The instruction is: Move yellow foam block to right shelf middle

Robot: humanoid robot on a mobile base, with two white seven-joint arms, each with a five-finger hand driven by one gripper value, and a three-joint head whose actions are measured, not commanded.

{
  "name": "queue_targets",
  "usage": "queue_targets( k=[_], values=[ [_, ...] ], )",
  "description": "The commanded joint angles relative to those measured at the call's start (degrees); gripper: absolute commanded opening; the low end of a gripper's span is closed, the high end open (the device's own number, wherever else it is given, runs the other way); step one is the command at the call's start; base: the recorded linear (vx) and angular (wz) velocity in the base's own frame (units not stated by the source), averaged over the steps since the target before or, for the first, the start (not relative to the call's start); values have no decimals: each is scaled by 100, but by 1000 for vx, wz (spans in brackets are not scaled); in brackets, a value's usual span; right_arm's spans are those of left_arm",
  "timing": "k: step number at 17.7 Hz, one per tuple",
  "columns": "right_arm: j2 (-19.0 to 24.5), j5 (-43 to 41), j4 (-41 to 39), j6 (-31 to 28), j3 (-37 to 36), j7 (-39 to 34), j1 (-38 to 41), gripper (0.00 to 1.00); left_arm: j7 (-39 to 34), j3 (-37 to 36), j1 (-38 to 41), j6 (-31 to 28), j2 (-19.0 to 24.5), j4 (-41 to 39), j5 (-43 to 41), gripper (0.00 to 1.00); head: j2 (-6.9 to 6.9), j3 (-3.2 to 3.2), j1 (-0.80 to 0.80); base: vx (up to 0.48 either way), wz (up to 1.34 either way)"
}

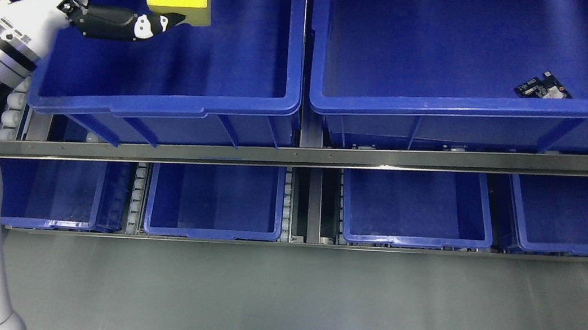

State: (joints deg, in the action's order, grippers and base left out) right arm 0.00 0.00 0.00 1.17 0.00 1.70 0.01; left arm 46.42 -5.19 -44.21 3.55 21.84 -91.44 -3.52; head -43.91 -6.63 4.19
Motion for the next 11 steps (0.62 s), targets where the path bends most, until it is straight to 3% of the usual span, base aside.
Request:
queue_targets(
  k=[1, 3, 6, 7, 9, 11],
  values=[
    [-100, 18, -100, -3, -70, -3, 140, 100, 42, -377, -228, -21, -239, 259, -483, 85, 0, 0, 0, 28, -51],
    [-100, 18, -100, -3, -70, -3, 140, 100, 42, -369, -255, -30, -556, 259, -483, 95, 0, 0, 0, 9, -36],
    [-100, 18, -100, -3, -70, -3, 140, 100, -27, -299, -263, -65, -697, 276, -492, 100, 0, 0, 0, 3, -5],
    [-100, 18, -100, -3, -70, -3, 131, 100, -106, -133, -264, -266, -951, 302, -492, 100, 0, 0, 0, 0, 0],
    [-100, 18, -100, -3, -70, -3, 131, 100, -605, 559, -333, -958, -1862, 504, -492, 100, 0, 0, 0, 0, 0],
    [-100, 18, -100, -3, -70, -3, 140, 100, -1867, 1229, -491, -1427, -2084, 889, -422, 100, 0, 0, 0, -1, 6]
  ],
)
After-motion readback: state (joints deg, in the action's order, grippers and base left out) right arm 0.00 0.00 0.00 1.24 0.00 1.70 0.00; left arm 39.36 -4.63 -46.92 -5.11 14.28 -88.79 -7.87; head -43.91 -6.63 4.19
